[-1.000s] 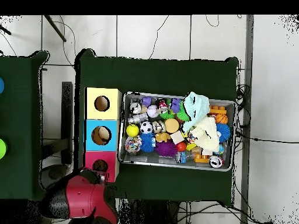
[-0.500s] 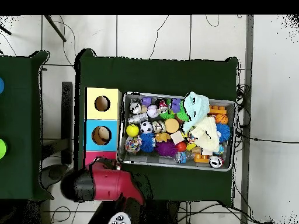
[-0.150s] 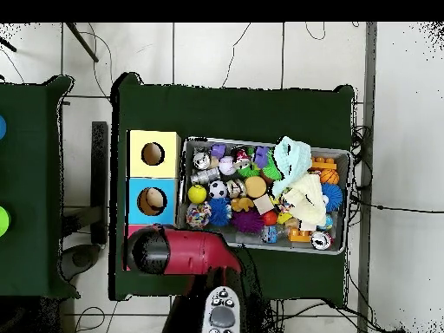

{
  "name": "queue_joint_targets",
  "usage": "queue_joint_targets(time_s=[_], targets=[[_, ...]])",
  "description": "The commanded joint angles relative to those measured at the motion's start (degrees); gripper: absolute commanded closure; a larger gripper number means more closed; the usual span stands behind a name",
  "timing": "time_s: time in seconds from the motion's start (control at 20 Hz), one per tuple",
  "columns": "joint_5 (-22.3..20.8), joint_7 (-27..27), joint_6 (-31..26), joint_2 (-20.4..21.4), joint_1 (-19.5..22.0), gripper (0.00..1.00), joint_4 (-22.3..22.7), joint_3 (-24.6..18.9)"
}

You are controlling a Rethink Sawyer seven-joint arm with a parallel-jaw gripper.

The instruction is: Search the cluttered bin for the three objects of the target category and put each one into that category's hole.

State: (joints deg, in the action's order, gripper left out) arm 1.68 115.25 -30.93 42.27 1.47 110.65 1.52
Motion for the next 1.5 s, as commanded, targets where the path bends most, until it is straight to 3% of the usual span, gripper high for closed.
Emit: queue_joint_targets(time_s=[0.05,0.1,0.55,1.1,1.5], targets=[[-8.66,-12.23,7.01,-7.98,9.79,1.00,-8.16,-9.82],[-9.40,-11.93,7.38,-8.28,10.56,0.00,-8.31,-10.69],[-14.90,-6.38,7.54,-8.46,12.50,0.00,-8.41,-13.20],[-20.39,-7.00,8.45,-10.01,17.04,0.00,-8.65,-15.82],[-23.18,-8.05,4.74,-5.05,20.54,0.00,-5.94,-17.82]])
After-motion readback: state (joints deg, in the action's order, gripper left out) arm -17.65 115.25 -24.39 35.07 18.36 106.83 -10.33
